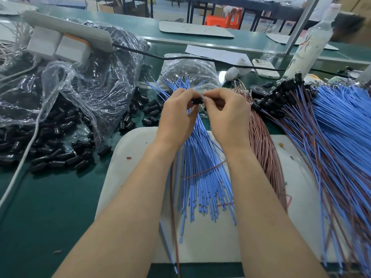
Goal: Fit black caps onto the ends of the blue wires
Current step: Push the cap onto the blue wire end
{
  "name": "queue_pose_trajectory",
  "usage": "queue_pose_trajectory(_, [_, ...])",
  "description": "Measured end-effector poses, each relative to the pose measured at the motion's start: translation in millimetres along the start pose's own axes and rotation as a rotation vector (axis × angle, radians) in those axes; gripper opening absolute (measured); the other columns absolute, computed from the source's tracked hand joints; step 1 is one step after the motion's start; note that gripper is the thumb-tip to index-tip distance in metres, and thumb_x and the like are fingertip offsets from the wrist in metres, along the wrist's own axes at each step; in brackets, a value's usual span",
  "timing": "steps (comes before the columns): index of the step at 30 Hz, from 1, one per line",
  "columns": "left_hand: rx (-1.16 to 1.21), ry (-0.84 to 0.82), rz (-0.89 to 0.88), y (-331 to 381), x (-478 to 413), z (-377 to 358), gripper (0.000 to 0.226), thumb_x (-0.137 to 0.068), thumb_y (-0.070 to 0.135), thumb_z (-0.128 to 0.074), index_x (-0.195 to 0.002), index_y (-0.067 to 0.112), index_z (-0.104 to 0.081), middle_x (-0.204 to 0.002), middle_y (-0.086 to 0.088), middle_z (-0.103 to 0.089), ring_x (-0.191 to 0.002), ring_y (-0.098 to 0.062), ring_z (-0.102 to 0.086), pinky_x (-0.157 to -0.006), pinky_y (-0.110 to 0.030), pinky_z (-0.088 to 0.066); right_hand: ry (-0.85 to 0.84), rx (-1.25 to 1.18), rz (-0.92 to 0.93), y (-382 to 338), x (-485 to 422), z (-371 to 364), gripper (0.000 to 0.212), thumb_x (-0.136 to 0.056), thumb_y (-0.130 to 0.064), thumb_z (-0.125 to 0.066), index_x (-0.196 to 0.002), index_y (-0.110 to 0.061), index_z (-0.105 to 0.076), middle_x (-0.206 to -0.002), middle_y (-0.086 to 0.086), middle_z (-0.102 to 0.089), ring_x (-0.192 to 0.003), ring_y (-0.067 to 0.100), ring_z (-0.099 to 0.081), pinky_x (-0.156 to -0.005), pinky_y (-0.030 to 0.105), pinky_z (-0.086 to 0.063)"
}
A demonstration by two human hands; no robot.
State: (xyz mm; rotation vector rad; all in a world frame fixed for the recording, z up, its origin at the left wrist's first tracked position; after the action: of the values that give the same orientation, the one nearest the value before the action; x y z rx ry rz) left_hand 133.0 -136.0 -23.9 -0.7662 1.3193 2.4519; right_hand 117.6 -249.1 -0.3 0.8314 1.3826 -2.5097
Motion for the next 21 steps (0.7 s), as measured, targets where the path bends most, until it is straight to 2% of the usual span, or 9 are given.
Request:
queue_pose_trajectory(3, [-0.028,-0.005,-0.030,4,0,0,0.018,-0.088,0.002,-0.060,-0.104,0.003,-0.068,-0.098,-0.011,-0.063,-0.085,-0.018,-0.056,-0.081,-0.025,-0.047,0.011,0.003,-0.009,1,-1,3,0.013,-0.086,-0.003,-0.063,-0.093,-0.007,-0.073,-0.078,-0.009,-0.063,-0.076,0.006,-0.062,-0.078,0.018,-0.052])
queue_pose_trajectory(7, [-0.054,-0.030,-0.039,4,0,0,0.019,-0.088,0.005,-0.062,-0.106,0.003,-0.067,-0.100,-0.011,-0.064,-0.098,-0.025,-0.056,-0.087,-0.034,-0.047,0.006,0.005,-0.032,5,-4,6,0.013,-0.086,-0.004,-0.064,-0.094,-0.008,-0.073,-0.078,-0.010,-0.062,-0.076,0.006,-0.061,-0.080,0.020,-0.052])
queue_pose_trajectory(16, [-0.156,-0.047,-0.073,1,0,-1,0.017,-0.088,0.014,-0.065,-0.104,0.010,-0.068,-0.099,-0.005,-0.066,-0.097,-0.023,-0.052,-0.086,-0.028,-0.039,-0.063,0.009,-0.092,17,-8,8,0.013,-0.087,-0.007,-0.065,-0.096,-0.011,-0.073,-0.080,-0.010,-0.064,-0.077,0.003,-0.063,-0.084,0.024,-0.053])
queue_pose_trajectory(18, [-0.188,-0.046,-0.084,1,0,-1,0.017,-0.088,0.018,-0.065,-0.103,0.013,-0.068,-0.097,-0.003,-0.067,-0.095,-0.023,-0.051,-0.087,-0.031,-0.038,-0.084,-0.013,-0.101,19,-8,8,0.013,-0.086,-0.006,-0.065,-0.095,-0.012,-0.073,-0.079,-0.010,-0.065,-0.076,0.003,-0.063,-0.083,0.025,-0.054])
queue_pose_trajectory(21, [-0.252,-0.056,-0.053,-2,0,-4,0.015,-0.089,0.027,-0.064,-0.102,0.021,-0.067,-0.096,0.004,-0.066,-0.098,-0.021,-0.051,-0.085,-0.030,-0.027,-0.105,-0.055,-0.130,24,-8,7,0.012,-0.086,-0.005,-0.066,-0.093,-0.010,-0.073,-0.079,-0.004,-0.067,-0.075,0.007,-0.064,-0.083,0.028,-0.055])
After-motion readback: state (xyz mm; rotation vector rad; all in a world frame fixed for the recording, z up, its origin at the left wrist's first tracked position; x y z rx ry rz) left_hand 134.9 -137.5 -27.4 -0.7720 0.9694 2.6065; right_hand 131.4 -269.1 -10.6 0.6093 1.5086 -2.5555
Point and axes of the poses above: each hand's wrist, its own x-axis away from the middle knuckle, its own z-axis out of the back of the hand, y = z × x, the point moved 5 cm from there along -x, towards the middle knuckle
